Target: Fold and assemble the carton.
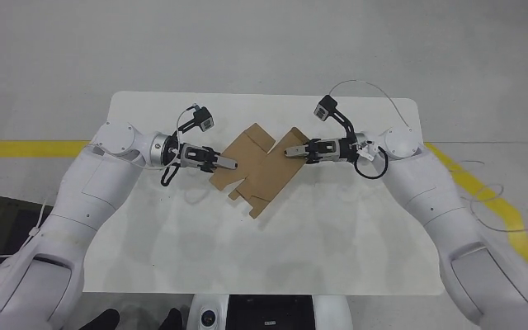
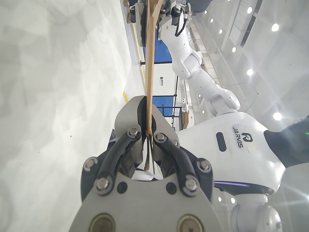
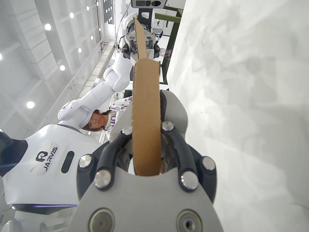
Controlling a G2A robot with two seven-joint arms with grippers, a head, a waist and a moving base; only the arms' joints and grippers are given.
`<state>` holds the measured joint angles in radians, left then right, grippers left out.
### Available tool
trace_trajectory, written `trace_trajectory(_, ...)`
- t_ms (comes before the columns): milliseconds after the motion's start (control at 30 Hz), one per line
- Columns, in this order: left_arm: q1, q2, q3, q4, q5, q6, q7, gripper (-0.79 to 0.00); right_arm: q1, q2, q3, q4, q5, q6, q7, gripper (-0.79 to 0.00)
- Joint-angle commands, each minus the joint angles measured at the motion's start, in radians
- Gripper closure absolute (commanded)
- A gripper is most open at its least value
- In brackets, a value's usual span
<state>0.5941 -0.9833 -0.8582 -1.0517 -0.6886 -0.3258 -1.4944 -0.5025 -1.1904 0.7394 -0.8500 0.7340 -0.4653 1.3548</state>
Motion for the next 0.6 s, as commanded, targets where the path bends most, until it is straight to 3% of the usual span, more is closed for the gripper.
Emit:
trace_trajectory(0, 0.001, -0.001, -0.001, 0.0, 0.001, 0.0, 0.0, 0.0, -0.001, -0.002, 0.003, 0.002, 0.002, 0.002, 0.002, -0.08)
trace_trajectory(100, 0.001, -0.001, -0.004, 0.004, 0.003, 0.001, -0.001, 0.0, -0.003, -0.006, 0.008, 0.003, 0.006, 0.005, 0.005, 0.0)
trace_trajectory(500, 0.007, -0.001, -0.017, 0.01, 0.004, 0.004, -0.004, 0.0, -0.008, -0.013, 0.034, 0.01, 0.006, 0.008, 0.008, 0.0)
trace_trajectory(533, 0.007, -0.001, -0.018, 0.011, 0.004, 0.004, -0.004, -0.157, -0.008, -0.014, 0.036, 0.01, 0.005, 0.008, 0.008, 0.0)
trace_trajectory(567, 0.008, -0.001, -0.02, 0.011, 0.003, 0.003, -0.003, -0.394, -0.008, -0.015, 0.036, 0.009, 0.004, 0.009, 0.009, 0.0)
